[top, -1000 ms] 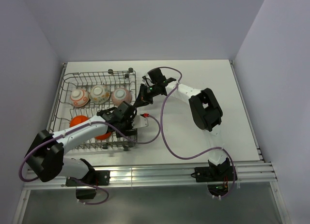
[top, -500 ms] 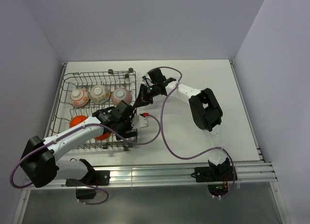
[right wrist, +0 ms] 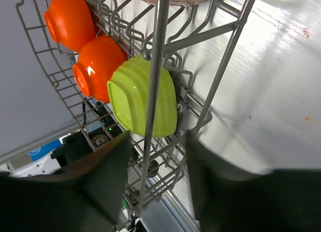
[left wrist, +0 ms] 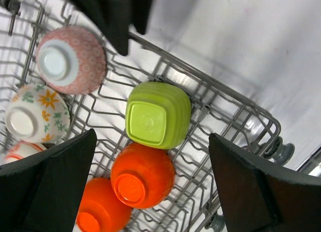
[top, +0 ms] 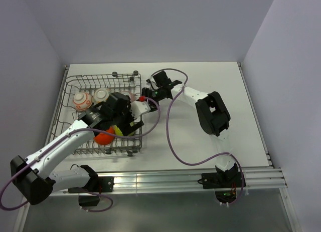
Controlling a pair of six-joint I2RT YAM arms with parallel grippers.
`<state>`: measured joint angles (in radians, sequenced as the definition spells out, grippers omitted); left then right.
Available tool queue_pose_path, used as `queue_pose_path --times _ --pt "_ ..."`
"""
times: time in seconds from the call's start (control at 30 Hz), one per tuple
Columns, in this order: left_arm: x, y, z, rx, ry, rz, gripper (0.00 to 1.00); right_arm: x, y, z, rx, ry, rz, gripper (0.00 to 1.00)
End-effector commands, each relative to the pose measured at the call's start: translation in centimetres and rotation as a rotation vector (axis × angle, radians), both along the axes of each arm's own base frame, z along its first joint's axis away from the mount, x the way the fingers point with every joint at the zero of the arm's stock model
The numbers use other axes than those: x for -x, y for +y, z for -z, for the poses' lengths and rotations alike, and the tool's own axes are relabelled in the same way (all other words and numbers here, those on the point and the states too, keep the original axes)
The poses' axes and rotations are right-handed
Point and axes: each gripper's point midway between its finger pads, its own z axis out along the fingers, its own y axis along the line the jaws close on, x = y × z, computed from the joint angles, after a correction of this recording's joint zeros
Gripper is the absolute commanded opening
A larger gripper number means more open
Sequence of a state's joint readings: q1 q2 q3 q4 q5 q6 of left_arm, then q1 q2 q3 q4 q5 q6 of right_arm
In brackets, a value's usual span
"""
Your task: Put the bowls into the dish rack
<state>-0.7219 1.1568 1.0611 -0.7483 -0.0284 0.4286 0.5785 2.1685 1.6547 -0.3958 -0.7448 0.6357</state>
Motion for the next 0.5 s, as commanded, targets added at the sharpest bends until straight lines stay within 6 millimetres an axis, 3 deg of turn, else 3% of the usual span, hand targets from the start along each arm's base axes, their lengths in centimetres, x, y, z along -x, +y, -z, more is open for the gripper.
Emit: queue_pose_path --times 0.0,0.2,0.37,0.4,0.47 --pt "-1.9 0.1 -4.2 0.198 0.003 -0.109 1.0 -0.2 -0.6 -2.0 -0.007 -0.053 -0.003 0.58" --pt "-4.1 2.3 -6.7 0.346 0.053 -0.259 1.0 0.4 -1.8 -2.9 0.016 -0.095 0.016 0.85" --pt "-5.8 3.5 -8.0 0.506 0.176 -0.392 1.0 0.7 -4.1 -4.1 0.033 -0.148 0.041 0.91" --pt "-6.4 4.4 -8.1 0.526 0.191 -0.435 1.0 0.4 -5.0 -5.4 0.025 -0.175 0.059 0.91" --pt "-6.9 4.4 -8.4 0.58 0.253 -0.451 0.99 0.3 -6.5 -6.1 0.044 -0.216 0.072 0.91"
